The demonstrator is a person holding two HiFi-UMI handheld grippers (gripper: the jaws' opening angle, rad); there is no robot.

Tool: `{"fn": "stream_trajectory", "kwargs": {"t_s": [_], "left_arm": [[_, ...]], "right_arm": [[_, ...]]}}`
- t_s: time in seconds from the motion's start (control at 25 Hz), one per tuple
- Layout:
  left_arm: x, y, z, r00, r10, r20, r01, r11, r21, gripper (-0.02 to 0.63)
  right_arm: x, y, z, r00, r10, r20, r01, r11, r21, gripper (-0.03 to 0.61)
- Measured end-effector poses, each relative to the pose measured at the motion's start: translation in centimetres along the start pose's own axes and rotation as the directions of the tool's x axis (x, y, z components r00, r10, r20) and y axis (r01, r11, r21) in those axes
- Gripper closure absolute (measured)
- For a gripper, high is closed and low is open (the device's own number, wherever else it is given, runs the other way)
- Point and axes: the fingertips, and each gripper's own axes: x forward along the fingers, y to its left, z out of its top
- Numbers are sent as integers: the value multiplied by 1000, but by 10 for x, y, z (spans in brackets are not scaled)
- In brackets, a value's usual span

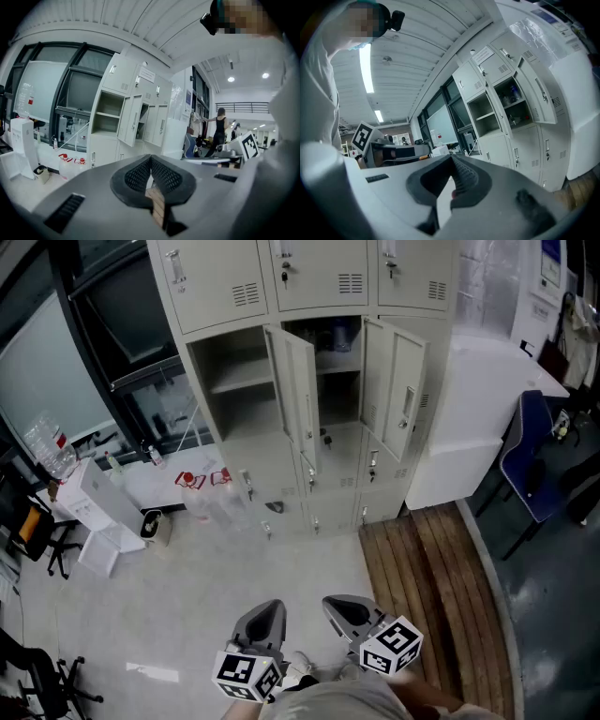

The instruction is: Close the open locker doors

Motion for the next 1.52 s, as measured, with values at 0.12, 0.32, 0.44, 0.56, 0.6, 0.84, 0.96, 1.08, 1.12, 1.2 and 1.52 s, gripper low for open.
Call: {"fn": "stream_trajectory", "kwargs": {"t_s": [0.12, 0.32, 0.44, 0.56, 0.6, 0.84, 0.96, 1.08, 1.12, 1.2, 1.52], "left_arm": [[-1, 3, 4, 1000, 1, 8, -1, 1000, 19, 597], [3, 17, 8, 1000, -6, 17, 6, 1000, 14, 597], [3, 27, 9, 1000, -8, 13, 7, 1000, 16, 597], [5, 38, 10, 1000, -9, 14, 9, 1000, 13, 597], [5, 43, 10, 1000, -10, 14, 10, 1000, 11, 597], [3, 76, 12, 1000, -26, 13, 26, 1000, -4, 597], [3, 95, 13, 999, -38, 5, 38, 999, 0, 597], [4, 112, 17, 999, -49, 3, 49, 999, 3, 597], [4, 117, 18, 999, -53, 4, 53, 999, 4, 597], [5, 125, 19, 998, -59, 4, 59, 998, 7, 597], [35, 144, 24, 996, -93, -19, 93, 995, 21, 597]], "right_arm": [[5, 7, 0, 1000, 1, 2, -1, 1000, 4, 554], [20, 11, -2, 1000, -4, 3, 4, 1000, 20, 554], [29, 14, 0, 1000, -13, 7, 13, 1000, 16, 554], [40, 12, 1, 1000, -18, 5, 18, 1000, 20, 554], [44, 12, 1, 1000, -19, 7, 18, 999, 28, 554], [77, 15, 7, 999, -26, 25, 25, 998, 51, 554], [96, 19, 6, 999, -30, 14, 30, 999, 44, 554], [112, 23, 7, 999, -40, 11, 39, 999, 34, 554], [116, 23, 7, 999, -45, 12, 44, 998, 34, 554], [122, 23, 7, 998, -56, 15, 55, 998, 37, 552], [139, -4, 8, 995, -97, 11, 96, 993, 72, 554]]}}
